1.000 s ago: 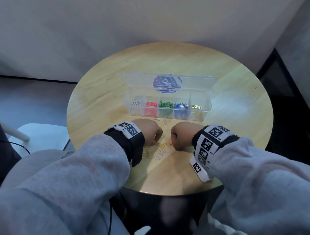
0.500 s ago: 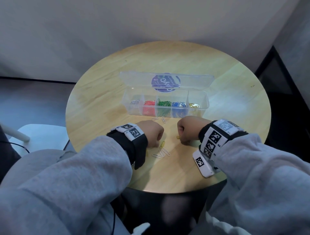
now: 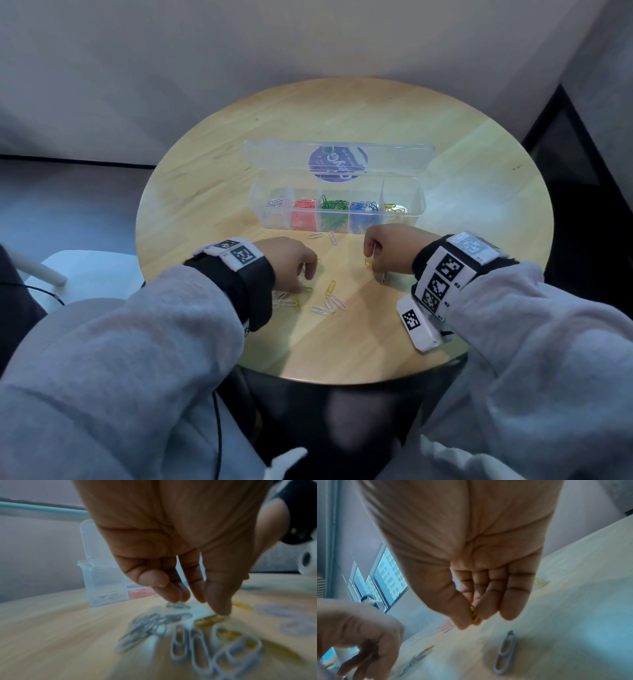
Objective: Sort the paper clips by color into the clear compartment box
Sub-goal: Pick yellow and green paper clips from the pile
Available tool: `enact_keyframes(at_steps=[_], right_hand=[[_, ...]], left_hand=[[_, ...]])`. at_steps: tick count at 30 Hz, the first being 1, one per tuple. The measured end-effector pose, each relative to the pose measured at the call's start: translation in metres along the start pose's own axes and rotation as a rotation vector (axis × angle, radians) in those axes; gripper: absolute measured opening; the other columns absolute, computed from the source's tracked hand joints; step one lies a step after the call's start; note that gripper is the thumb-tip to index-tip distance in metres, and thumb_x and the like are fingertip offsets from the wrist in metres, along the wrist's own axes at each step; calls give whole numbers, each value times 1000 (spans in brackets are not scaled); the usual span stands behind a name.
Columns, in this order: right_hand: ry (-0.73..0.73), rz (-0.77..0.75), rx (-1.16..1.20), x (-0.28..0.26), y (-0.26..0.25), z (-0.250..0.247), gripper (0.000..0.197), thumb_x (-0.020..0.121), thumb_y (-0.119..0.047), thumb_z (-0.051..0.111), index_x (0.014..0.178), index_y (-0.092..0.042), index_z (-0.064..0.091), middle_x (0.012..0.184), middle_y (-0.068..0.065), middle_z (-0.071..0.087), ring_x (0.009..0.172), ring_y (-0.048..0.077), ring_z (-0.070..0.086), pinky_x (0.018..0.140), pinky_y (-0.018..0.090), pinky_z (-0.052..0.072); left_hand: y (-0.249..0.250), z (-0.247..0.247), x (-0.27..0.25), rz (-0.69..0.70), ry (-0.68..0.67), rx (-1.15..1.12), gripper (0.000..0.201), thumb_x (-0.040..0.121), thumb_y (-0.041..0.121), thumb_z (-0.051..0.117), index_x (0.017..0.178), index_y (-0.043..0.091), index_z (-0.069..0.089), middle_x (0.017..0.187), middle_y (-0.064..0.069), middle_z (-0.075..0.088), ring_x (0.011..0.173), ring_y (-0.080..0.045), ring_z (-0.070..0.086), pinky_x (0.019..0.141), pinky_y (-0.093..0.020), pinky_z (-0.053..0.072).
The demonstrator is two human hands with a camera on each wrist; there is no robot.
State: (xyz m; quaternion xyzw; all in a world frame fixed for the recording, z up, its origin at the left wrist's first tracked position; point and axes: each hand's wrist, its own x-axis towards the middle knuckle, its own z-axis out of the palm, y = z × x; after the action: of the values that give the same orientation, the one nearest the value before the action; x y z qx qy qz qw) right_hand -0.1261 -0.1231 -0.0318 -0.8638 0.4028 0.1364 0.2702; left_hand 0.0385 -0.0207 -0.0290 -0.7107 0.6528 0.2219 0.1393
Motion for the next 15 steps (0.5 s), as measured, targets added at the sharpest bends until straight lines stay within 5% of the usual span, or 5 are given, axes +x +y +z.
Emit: enact_keyframes(at_steps=[2, 9, 15], right_hand=[[-21, 26, 84, 1, 0, 0, 22, 84, -8, 55, 100, -22, 59, 87, -3, 55, 78, 16, 57, 76, 27, 51], [-185, 117, 646, -3, -1, -2, 23, 90, 4, 38, 76, -3, 56, 64, 15, 51, 55, 25, 50, 63, 35, 51], [-201, -62, 287, -1, -16, 10, 16, 84, -8, 51, 72, -19, 53, 72, 0, 58, 58, 14, 50, 62, 27, 44]], left_hand=[[1, 4, 0, 25, -33, 16, 26, 81, 21, 64, 107, 23, 61, 89, 7, 49, 82, -15, 47, 69, -24, 35], [3, 8, -3, 8, -24, -8, 25, 81, 20, 59, 105, 25, 61, 91, 8, 49, 85, -15, 49, 74, -26, 42], [-2, 13, -7, 41, -46, 36, 43, 76, 24, 70, 116, 22, 54, 112, 3, 52, 87, -13, 45, 74, -24, 37]])
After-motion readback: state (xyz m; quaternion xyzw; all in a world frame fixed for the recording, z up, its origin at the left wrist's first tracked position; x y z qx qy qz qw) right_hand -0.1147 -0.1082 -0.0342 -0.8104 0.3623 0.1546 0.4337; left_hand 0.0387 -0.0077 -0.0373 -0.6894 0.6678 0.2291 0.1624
